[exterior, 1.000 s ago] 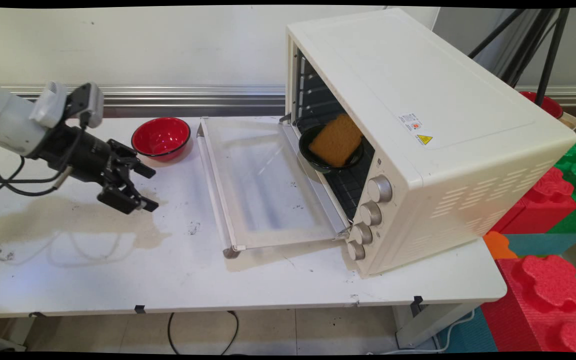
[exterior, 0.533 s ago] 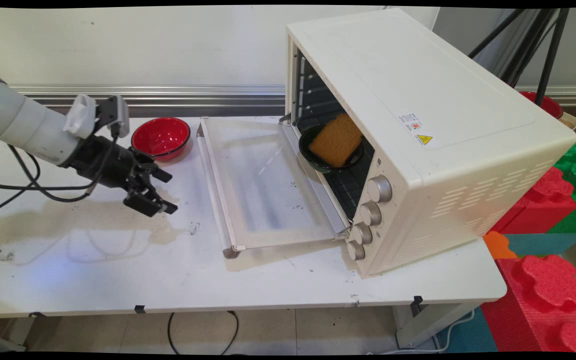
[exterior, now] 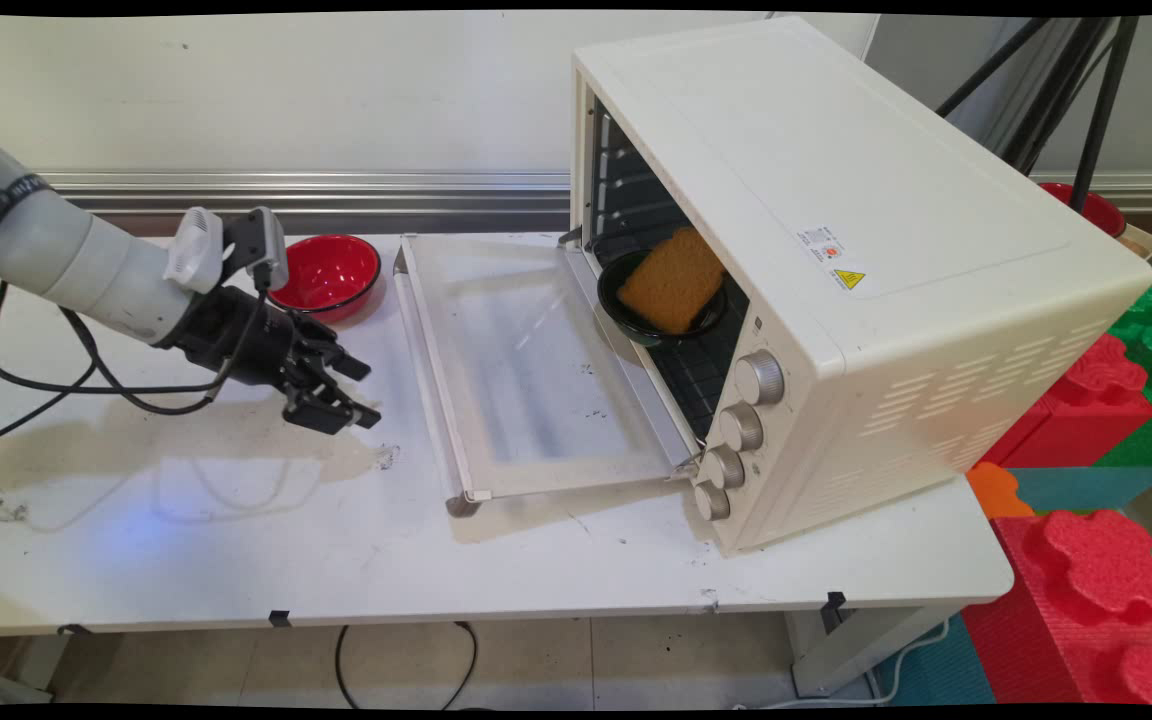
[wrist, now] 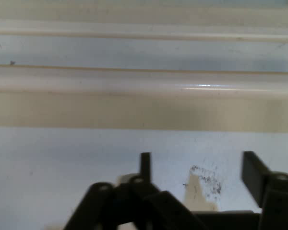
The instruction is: Close the oven
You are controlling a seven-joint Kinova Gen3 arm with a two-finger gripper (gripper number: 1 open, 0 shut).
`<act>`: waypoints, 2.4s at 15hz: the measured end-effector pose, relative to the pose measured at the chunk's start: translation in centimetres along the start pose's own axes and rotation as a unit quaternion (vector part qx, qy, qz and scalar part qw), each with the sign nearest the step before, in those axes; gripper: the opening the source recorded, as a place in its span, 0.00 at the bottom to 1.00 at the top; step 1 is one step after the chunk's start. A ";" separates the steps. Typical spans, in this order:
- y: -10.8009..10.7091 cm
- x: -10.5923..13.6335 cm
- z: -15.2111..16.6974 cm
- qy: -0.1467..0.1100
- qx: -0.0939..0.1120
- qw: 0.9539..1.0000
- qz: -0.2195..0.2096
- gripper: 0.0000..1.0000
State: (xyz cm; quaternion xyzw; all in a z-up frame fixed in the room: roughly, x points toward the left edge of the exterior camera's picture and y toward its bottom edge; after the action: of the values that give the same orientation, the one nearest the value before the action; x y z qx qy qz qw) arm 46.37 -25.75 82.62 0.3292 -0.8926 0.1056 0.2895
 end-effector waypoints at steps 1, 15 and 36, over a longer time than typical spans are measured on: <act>0.0 0.0 0.3 0.001 0.000 1.000 0.001 0.00; 0.4 -0.3 4.3 0.035 -0.001 0.999 0.021 0.00; 0.6 1.9 2.9 0.128 0.013 0.991 0.038 0.00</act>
State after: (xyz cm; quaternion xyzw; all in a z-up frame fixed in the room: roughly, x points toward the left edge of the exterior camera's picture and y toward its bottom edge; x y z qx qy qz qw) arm 43.54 -27.43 81.37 0.2822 -0.8588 0.1696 0.3926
